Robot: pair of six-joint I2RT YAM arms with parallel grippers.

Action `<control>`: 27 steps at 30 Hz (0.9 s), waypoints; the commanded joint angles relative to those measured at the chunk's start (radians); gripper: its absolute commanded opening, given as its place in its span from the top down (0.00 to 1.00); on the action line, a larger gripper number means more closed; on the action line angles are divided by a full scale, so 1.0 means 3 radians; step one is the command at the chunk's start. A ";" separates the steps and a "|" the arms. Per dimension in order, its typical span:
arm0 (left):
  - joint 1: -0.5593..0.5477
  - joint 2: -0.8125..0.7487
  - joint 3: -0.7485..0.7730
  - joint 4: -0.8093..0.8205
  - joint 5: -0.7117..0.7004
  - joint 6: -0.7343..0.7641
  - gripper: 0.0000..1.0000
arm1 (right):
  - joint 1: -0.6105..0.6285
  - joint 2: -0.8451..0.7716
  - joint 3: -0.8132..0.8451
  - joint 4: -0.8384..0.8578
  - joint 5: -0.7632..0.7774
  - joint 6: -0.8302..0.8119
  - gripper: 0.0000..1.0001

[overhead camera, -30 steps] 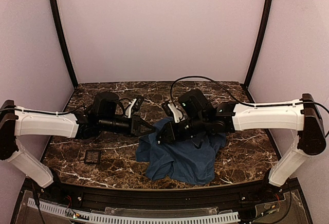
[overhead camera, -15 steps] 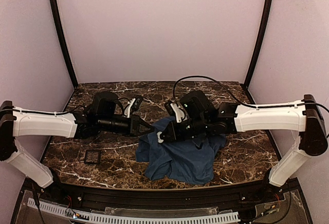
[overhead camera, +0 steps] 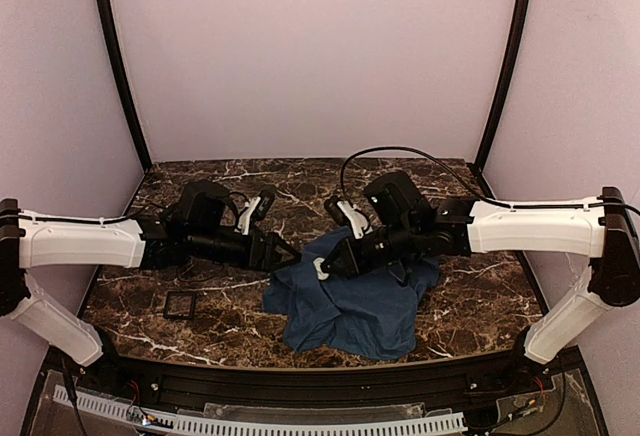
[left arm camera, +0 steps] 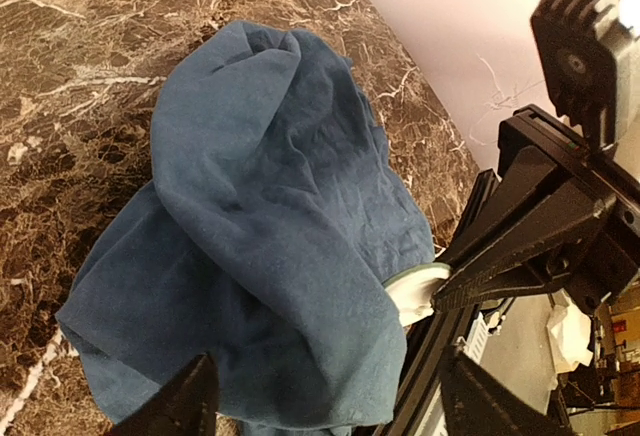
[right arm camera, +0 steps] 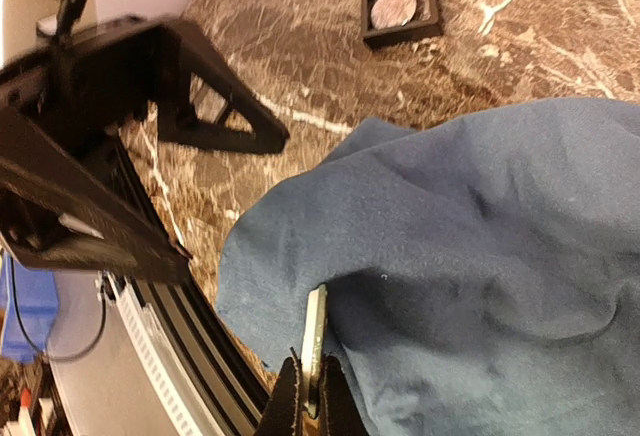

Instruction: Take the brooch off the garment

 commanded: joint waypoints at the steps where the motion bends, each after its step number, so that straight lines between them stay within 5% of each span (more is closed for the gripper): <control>1: -0.0047 -0.0210 0.0100 -0.0171 -0.0019 0.0403 0.14 | -0.0098 -0.0035 0.0122 -0.0351 -0.0507 -0.0538 1.00; 6: -0.0099 -0.0185 0.0028 0.0132 0.0384 0.0442 0.05 | -0.0127 -0.0077 0.0179 -0.0531 -0.1029 -0.0838 1.00; 11: -0.0227 -0.0111 0.0007 0.0310 0.0673 0.0457 0.07 | -0.0157 -0.0063 0.0157 -0.0551 -0.1454 -0.0979 1.00; 18: -0.0309 0.0018 0.0029 0.0393 0.0809 0.0435 0.33 | -0.0217 -0.0085 0.0078 -0.0370 -0.1736 -0.0996 1.00; 27: -0.0387 0.0102 -0.0027 0.0708 0.0780 0.0278 0.51 | -0.0311 -0.0121 0.0049 -0.0251 -0.1911 -0.0987 1.00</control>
